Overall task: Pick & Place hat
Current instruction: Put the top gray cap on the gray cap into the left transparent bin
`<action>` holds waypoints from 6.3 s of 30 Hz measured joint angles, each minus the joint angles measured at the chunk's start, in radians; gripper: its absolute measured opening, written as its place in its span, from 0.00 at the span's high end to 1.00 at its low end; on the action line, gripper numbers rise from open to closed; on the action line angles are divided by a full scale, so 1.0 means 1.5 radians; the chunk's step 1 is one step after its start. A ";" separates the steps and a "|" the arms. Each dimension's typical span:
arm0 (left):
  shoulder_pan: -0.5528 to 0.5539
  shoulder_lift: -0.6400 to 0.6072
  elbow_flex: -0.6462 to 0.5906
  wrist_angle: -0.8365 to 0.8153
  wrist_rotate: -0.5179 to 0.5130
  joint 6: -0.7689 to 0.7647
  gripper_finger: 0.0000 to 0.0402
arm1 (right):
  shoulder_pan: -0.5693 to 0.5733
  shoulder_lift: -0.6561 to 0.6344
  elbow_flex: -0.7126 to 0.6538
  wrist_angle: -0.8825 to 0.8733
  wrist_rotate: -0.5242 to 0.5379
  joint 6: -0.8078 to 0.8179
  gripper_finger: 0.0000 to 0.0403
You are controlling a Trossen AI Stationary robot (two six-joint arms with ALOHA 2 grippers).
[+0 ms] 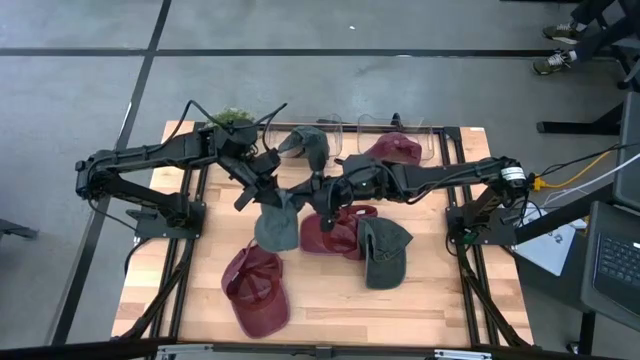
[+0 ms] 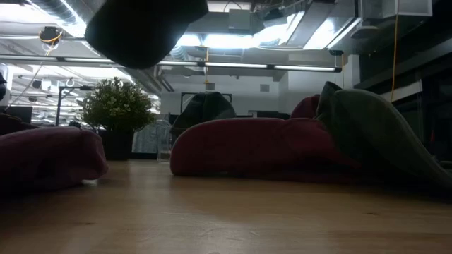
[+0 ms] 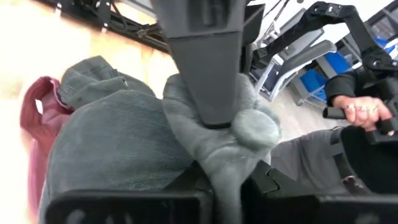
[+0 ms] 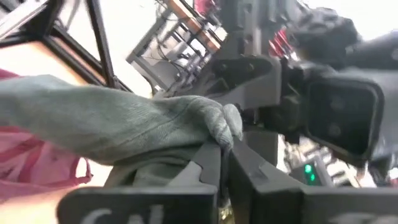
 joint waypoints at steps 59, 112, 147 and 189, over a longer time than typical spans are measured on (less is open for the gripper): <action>0.135 -0.035 0.000 0.172 -0.550 0.462 0.57 | -0.360 0.027 0.000 0.134 0.082 0.443 0.98; 0.135 -0.034 0.000 0.137 -0.558 0.380 0.57 | -0.253 0.231 0.408 -0.641 0.046 0.608 0.98; 0.135 -0.034 0.000 0.137 -0.558 0.379 0.57 | -0.362 0.366 0.419 -0.592 -0.110 0.568 0.98; 0.135 -0.034 0.000 0.135 -0.559 0.380 0.57 | -0.345 0.278 0.529 -0.657 -0.093 0.294 0.52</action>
